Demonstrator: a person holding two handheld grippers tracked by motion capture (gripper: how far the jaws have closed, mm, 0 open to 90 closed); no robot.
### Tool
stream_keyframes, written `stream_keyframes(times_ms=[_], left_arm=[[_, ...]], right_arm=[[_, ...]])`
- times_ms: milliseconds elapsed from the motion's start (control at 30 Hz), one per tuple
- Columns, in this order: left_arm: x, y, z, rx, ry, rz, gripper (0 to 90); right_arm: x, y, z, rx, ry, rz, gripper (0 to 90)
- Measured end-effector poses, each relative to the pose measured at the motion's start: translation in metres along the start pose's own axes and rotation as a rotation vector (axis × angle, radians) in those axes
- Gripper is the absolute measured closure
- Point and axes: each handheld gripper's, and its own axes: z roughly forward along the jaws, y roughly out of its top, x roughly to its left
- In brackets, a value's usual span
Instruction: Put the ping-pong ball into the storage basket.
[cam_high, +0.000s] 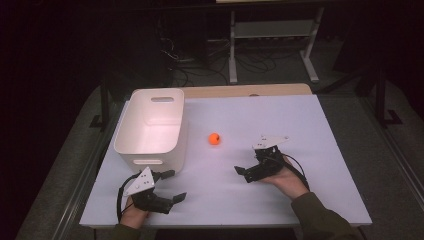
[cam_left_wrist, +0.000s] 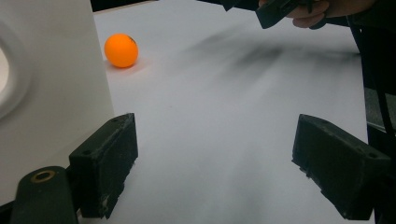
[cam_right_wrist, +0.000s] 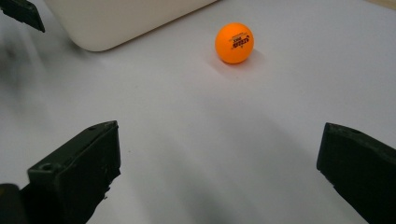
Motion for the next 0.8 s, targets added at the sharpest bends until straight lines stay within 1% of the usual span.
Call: stream_keyframes(times_ms=[800], left_arm=[[0.0,0.0,0.0,0.001,0.0,-0.002,14.0]], right_arm=[[0.0,0.012,0.009,-0.01,0.009,-0.01,0.0]])
